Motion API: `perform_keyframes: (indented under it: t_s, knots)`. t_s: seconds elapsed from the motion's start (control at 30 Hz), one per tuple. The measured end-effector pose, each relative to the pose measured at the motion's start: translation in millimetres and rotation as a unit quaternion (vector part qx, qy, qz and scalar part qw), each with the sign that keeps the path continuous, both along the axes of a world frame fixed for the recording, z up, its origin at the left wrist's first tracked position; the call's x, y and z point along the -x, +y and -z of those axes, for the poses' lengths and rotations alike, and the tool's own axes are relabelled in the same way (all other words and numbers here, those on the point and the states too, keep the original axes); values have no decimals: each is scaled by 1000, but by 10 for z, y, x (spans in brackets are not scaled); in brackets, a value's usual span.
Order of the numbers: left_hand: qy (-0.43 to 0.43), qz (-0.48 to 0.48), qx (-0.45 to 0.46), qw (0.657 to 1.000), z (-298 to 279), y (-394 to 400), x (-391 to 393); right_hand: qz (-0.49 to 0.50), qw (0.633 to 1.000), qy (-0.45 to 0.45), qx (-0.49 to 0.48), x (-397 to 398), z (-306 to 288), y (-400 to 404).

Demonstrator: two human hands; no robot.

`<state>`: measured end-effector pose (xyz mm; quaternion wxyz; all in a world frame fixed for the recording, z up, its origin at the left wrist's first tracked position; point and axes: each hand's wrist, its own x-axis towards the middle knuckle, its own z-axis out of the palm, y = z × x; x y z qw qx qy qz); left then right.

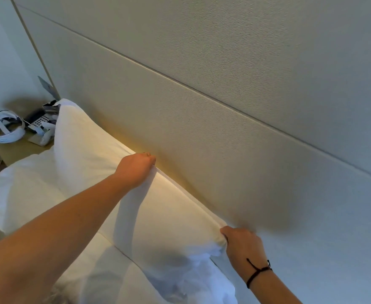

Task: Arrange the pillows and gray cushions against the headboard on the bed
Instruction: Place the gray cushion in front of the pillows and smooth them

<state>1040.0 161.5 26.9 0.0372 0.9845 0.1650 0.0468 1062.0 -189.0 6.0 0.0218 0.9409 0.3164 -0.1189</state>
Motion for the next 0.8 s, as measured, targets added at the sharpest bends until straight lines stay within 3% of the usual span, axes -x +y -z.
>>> perform_keyframes:
  t_s: [0.13,0.23,0.37,0.5,0.63,0.8]
  knots:
    - [15,-32,2,999,-6,324,151,-16,999,20,26,-40,-113,17]
    - [32,-26,5,999,-61,529,243,-46,998,-22,44,8,-357,186]
    - [-9,-28,15,999,-92,606,239,-85,993,-74,-39,120,-614,726]
    - [-61,-11,33,998,-105,645,185,-156,970,13,-184,34,-518,1288]
    - [-74,3,43,996,-46,710,171,-170,958,37,-228,-146,-334,2021]
    - [-57,79,-80,992,-40,886,77,-137,958,94,-233,-321,-248,2951]
